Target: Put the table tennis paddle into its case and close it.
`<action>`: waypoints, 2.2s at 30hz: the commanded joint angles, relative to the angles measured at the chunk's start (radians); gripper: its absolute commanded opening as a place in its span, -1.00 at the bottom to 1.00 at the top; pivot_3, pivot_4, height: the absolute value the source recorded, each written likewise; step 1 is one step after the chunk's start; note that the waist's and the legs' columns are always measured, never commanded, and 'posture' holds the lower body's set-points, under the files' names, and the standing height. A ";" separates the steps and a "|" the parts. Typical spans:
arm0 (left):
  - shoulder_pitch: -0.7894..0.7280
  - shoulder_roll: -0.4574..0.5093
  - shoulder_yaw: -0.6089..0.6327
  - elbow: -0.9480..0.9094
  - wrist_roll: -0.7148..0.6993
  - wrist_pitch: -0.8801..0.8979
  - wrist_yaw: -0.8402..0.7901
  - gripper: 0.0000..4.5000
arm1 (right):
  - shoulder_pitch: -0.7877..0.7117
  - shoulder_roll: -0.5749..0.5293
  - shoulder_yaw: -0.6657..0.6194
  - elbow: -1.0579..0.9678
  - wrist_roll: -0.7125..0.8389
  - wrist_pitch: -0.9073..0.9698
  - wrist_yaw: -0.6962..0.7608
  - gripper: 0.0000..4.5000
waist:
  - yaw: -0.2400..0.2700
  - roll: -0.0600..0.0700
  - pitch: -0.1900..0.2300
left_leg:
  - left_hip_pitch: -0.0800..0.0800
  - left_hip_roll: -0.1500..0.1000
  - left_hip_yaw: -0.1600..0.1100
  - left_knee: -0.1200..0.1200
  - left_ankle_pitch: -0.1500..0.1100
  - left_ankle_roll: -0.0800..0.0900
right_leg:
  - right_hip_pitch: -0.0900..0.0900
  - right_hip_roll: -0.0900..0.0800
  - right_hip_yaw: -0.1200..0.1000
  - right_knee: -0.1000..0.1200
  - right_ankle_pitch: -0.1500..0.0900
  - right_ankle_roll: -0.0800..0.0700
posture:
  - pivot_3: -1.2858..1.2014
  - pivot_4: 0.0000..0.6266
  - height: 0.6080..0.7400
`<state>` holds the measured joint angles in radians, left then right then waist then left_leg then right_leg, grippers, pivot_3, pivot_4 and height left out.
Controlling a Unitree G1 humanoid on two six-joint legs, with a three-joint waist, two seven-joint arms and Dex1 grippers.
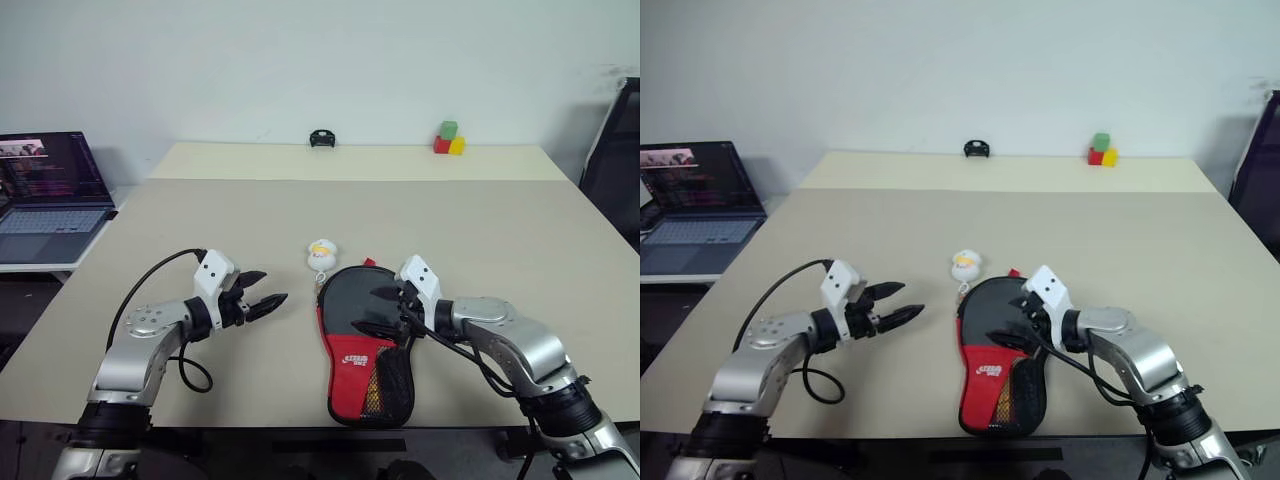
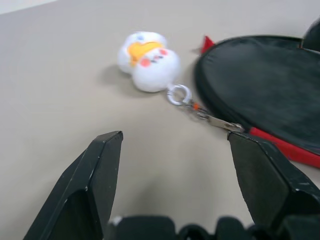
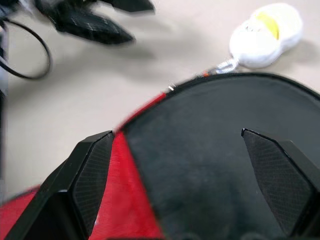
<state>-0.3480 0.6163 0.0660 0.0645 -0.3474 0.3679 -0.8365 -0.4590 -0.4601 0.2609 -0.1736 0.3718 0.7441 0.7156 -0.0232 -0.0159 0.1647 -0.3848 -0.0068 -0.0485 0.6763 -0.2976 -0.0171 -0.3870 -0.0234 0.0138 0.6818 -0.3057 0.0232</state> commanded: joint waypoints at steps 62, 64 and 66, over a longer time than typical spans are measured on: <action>-0.816 -0.382 -0.171 1.194 0.425 -0.308 0.087 -0.75 | 0.083 0.131 0.038 0.137 -0.188 0.028 -0.118 1.00 | -0.006 -0.005 -0.004 | 0.003 -0.002 0.001 0.003 0.000 -0.001 | 0.000 0.000 0.000 0.006 0.000 0.000 | 0.03 -0.52 1.00; -0.832 -0.401 -0.170 1.216 0.440 -0.325 0.110 -0.75 | 0.088 0.135 0.045 0.133 -0.190 0.031 -0.120 1.00 | -0.005 -0.007 -0.005 | 0.003 -0.002 0.001 0.003 0.000 -0.001 | 0.001 0.000 0.000 0.007 0.000 0.000 | 0.03 -0.52 1.00; -0.846 -0.422 -0.173 1.233 0.457 -0.341 0.127 -0.75 | 0.094 0.143 0.050 0.131 -0.193 0.033 -0.128 1.00 | -0.005 -0.007 -0.005 | 0.004 -0.002 0.001 0.003 0.000 -0.001 | 0.001 0.000 0.000 0.008 0.000 0.000 | 0.03 -0.52 1.00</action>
<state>-1.1561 0.2004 -0.1071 1.2975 0.0971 0.0557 -0.7259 -0.4074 -0.3178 0.2700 -0.1039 0.1965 0.7102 0.5953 -0.0285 -0.0229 0.1598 -0.3811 -0.0085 -0.0477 0.6795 -0.2971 -0.0177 -0.3857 -0.0231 0.0140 0.6897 -0.3056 0.0235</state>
